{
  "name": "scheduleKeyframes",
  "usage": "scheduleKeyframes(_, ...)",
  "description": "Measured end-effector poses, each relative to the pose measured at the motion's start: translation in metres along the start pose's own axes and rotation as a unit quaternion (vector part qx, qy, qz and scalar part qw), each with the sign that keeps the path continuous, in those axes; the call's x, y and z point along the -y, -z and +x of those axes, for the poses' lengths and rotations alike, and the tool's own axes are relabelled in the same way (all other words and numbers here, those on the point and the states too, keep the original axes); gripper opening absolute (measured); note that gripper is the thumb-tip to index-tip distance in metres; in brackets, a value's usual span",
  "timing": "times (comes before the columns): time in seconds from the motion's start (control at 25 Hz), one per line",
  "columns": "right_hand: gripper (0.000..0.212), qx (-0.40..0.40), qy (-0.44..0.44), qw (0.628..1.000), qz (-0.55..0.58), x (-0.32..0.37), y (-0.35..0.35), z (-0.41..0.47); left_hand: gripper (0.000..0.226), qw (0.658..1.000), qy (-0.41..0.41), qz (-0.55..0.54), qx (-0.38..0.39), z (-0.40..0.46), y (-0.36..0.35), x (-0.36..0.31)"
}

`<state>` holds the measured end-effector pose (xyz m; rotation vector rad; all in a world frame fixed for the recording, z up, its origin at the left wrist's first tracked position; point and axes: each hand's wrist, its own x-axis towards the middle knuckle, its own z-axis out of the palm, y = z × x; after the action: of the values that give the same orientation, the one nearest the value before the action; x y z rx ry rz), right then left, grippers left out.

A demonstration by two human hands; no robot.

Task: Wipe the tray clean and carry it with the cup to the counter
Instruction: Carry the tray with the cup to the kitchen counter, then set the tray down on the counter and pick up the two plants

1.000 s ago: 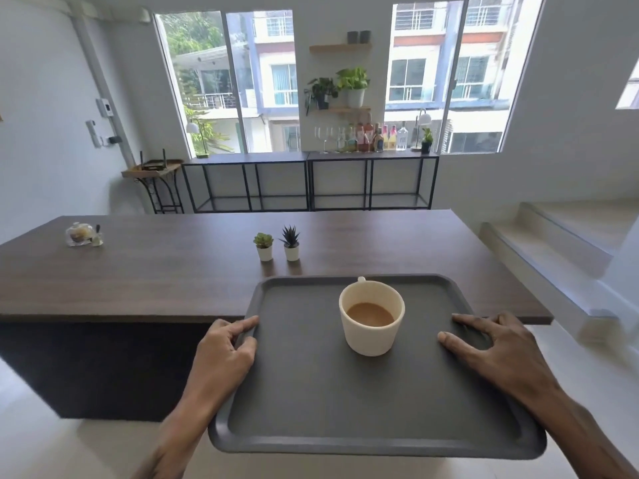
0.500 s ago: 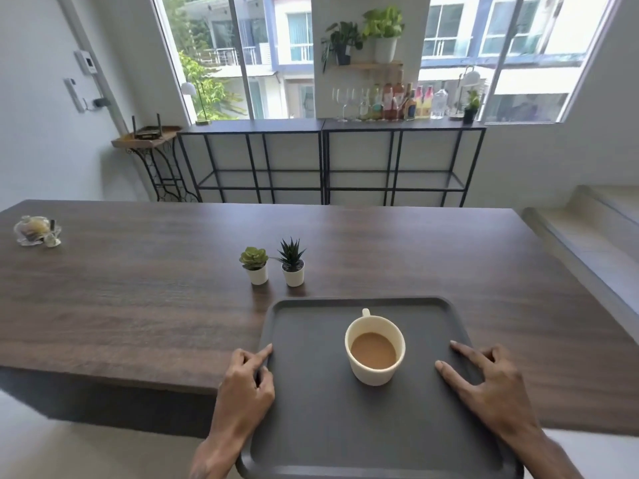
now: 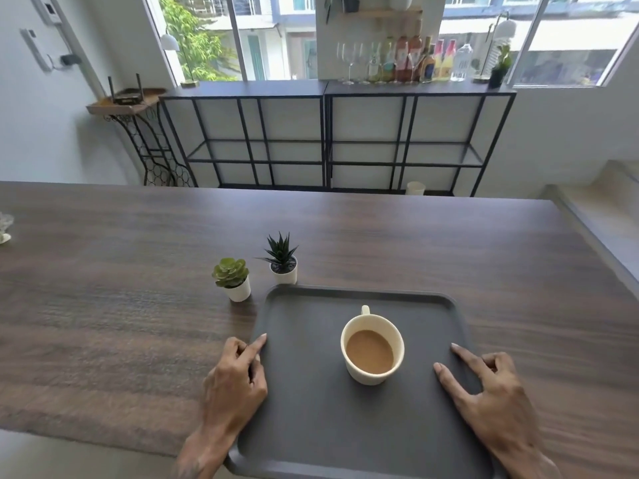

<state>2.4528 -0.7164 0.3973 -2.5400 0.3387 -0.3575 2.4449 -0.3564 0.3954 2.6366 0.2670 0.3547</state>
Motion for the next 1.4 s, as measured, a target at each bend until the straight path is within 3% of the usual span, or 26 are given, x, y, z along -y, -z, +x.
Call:
scheduleKeyframes(0.2, 0.043, -0.003, -0.003, 1.0, -0.03, 0.009, -0.003, 0.007, 0.045, 0.997, -0.028, 0.067, 0.01, 0.014, -0.008, 0.001)
scheduleKeyframes(0.36, 0.046, 0.002, 0.0, 0.999, -0.036, 0.013, 0.0, 0.008, 0.039, 0.998, -0.034, 0.056, 0.02, 0.017, -0.01, 0.002)
scheduleKeyframes(0.44, 0.053, 0.028, 0.002, 0.999, -0.042, 0.013, 0.004, 0.007, 0.038, 0.999, -0.034, 0.014, 0.022, 0.015, -0.006, 0.006)
scheduleKeyframes(0.56, 0.071, 0.002, -0.009, 1.0, -0.019, 0.025, 0.028, 0.009, 0.035, 0.991, 0.051, -0.125, 0.017, 0.021, 0.018, 0.017)
scheduleKeyframes(0.68, 0.062, -0.048, 0.081, 0.996, -0.004, 0.089, 0.054, 0.046, 0.058, 0.972, 0.116, -0.202, -0.025, 0.054, 0.036, 0.047)
scheduleKeyframes(0.8, 0.056, 0.105, 0.177, 0.979, -0.009, 0.184, 0.027, 0.1, 0.1, 0.96, 0.131, -0.248, -0.004, 0.1, 0.027, 0.064)
scheduleKeyframes(0.92, 0.085, 0.302, 0.163, 0.938, -0.044, 0.25, -0.04, 0.13, 0.117, 0.962, 0.121, -0.245, 0.019, 0.125, 0.0, 0.067)
scheduleKeyframes(1.0, 0.101, 0.343, 0.137, 0.928, -0.045, 0.266, -0.082, 0.133, 0.112, 0.965, 0.113, -0.238, 0.018, 0.131, -0.015, 0.068)
scheduleKeyframes(1.12, 0.104, 0.333, 0.091, 0.938, -0.012, 0.271, -0.117, 0.126, 0.093, 0.958, 0.129, -0.255, 0.004, 0.138, -0.019, 0.065)
scheduleKeyframes(1.4, 0.067, 0.266, 0.07, 0.961, 0.041, 0.279, -0.137, 0.12, 0.066, 0.964, 0.103, -0.239, -0.05, 0.133, -0.017, 0.049)
